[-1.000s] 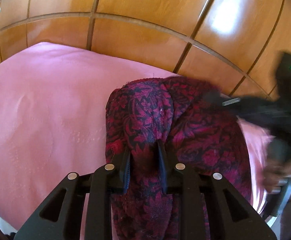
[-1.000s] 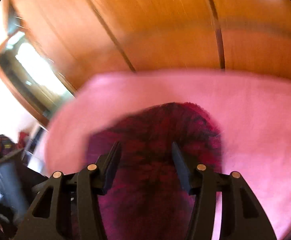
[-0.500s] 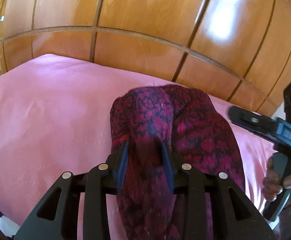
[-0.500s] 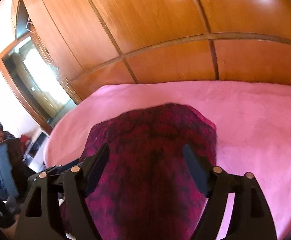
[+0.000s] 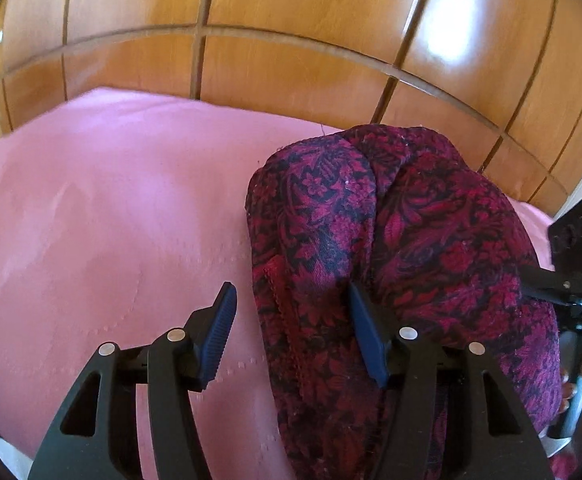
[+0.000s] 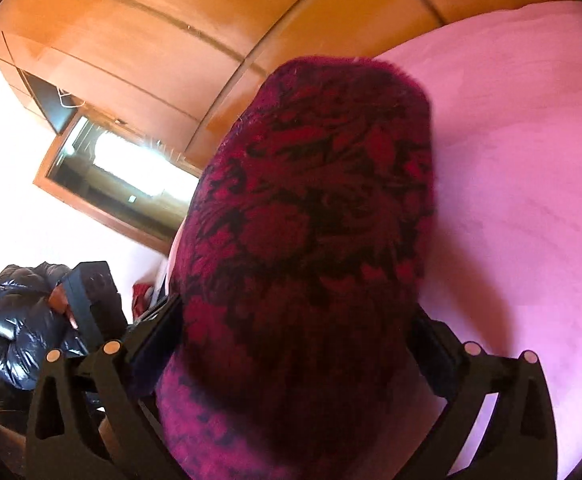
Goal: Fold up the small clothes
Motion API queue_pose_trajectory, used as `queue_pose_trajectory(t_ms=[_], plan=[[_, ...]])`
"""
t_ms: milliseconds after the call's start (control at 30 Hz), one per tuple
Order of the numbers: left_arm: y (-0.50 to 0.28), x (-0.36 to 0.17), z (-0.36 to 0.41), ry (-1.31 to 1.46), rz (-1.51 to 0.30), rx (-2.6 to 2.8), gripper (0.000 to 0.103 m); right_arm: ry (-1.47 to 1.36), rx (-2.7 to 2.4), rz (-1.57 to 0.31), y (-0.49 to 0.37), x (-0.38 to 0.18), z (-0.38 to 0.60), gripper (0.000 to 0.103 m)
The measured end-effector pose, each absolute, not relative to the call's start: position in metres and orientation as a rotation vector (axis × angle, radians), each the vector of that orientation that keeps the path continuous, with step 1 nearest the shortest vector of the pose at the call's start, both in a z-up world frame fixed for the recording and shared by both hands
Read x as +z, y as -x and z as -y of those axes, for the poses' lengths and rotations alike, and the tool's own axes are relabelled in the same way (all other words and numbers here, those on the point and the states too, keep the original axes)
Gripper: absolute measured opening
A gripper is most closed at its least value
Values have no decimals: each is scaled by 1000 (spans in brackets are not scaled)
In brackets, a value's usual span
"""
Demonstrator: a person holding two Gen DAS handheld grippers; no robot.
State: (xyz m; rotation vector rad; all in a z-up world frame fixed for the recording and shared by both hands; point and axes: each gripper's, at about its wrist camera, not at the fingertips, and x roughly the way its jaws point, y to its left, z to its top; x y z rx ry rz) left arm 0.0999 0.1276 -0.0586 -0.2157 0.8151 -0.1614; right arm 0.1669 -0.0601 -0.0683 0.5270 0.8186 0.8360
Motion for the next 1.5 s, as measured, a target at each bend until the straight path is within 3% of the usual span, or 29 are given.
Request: queue_pose_trajectory(t_ms=[167, 233, 333, 500, 767, 833, 1000, 1033, 1067, 1200, 1300, 1367, 1500], plan=[[-96, -71, -145, 332, -804, -219, 57, -521, 868, -841, -182, -72, 44, 101], [-95, -79, -158, 447, -794, -276, 56, -521, 864, -835, -177, -66, 45, 87], [-89, -83, -162, 552, -763, -346, 55, -508, 866, -780, -156, -49, 49, 74], [-90, -59, -136, 543, -722, -434, 53, -476, 863, -676, -127, -17, 65, 69], [-163, -11, 16, 401, -725, -702, 52, -509, 663, -470, -86, 25, 185, 69], [-182, 0, 65, 339, -736, -749, 48, -533, 576, -428, -78, 29, 227, 69], [-213, 2, 188, 202, -832, -823, 47, -633, 348, -401, -67, 1, 322, 68], [-215, -7, 213, 150, -875, -816, 38, -649, 301, -418, -66, -10, 335, 68], [-214, -23, 240, 47, -920, -767, 36, -663, 227, -459, -66, -29, 351, 68], [-193, -47, 260, 12, -889, -754, 36, -736, 169, -517, -53, -76, 368, 77], [-181, -42, 255, 16, -871, -732, 36, -724, 136, -521, -40, -69, 367, 84], [-179, -36, 257, -22, -838, -705, 36, -673, 58, -512, -31, -52, 366, 84], [-162, -28, 259, -24, -793, -684, 35, -478, -118, -413, -10, 2, 340, 59]])
